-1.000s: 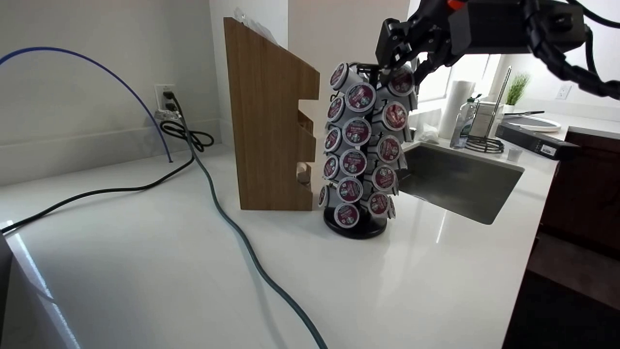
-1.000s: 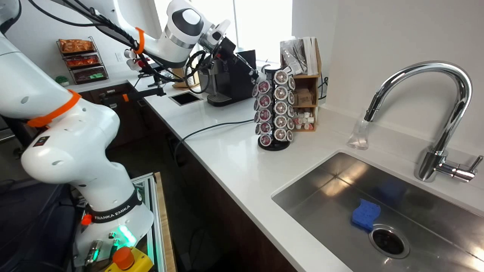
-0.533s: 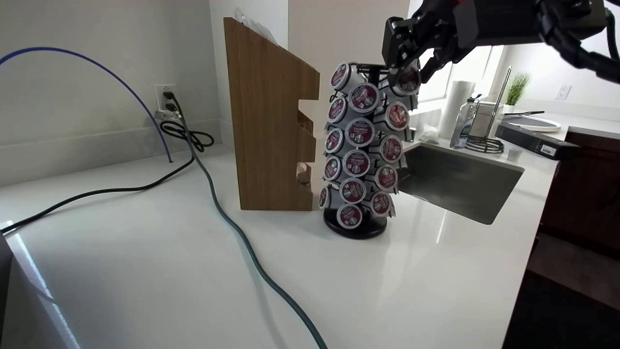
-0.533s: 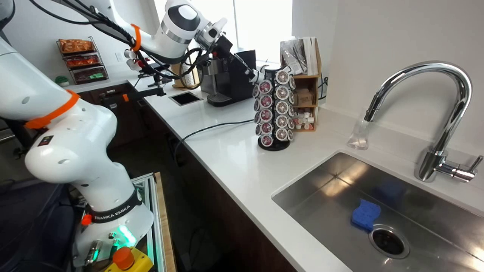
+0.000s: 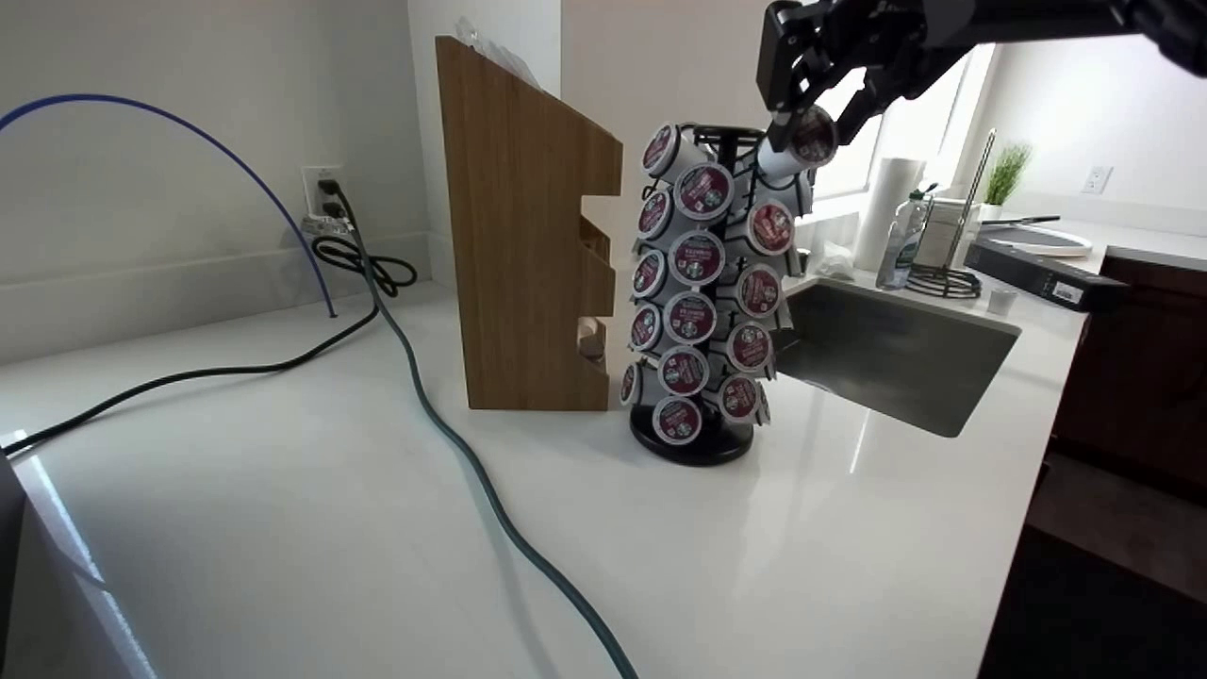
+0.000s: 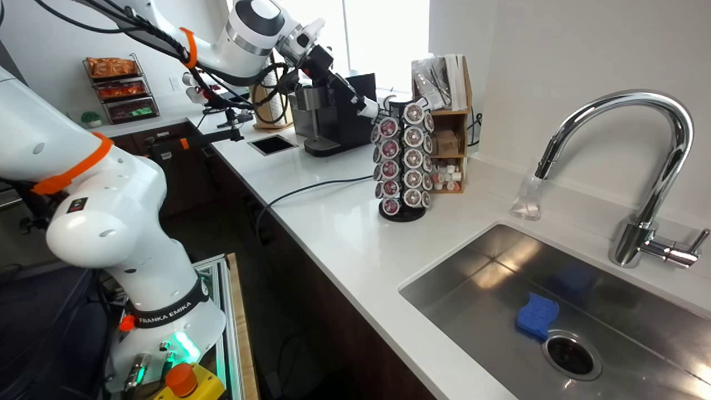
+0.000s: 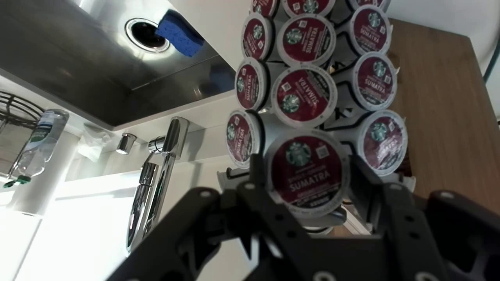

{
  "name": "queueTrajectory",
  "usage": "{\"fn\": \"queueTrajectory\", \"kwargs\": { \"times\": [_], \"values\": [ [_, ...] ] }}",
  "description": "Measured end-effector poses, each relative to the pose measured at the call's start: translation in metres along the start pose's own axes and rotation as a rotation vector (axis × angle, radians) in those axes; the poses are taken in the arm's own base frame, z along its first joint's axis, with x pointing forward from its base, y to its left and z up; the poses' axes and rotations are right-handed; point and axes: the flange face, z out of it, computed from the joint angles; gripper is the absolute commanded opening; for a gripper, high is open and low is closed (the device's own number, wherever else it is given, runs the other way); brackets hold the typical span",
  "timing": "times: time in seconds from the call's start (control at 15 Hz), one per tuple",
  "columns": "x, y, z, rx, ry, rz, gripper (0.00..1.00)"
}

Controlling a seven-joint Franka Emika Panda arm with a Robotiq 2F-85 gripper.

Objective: Pick up one object from the stand and put it on the counter

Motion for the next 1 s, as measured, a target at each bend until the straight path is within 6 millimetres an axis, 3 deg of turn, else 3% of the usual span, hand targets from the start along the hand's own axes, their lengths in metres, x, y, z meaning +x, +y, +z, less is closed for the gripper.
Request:
{"fn": "queueTrajectory", "kwargs": {
  "times": [0.07,0.13,0.4,0.67,0.87,1.0],
  "values": [
    [0.001,0.001,-0.005,0.000,-0.003,0.007,0.29],
    [0.002,0.001,-0.009,0.005,-0.013,0.021,0.44],
    [0.008,0.010,-0.029,0.053,-0.089,0.091,0.42],
    [0.009,0.017,-0.038,0.156,-0.220,0.134,0.48],
    [-0.001,0.018,-0.035,0.236,-0.362,0.135,0.31],
    [-0.014,0.021,-0.028,0.256,-0.467,0.127,0.29]
  ]
}}
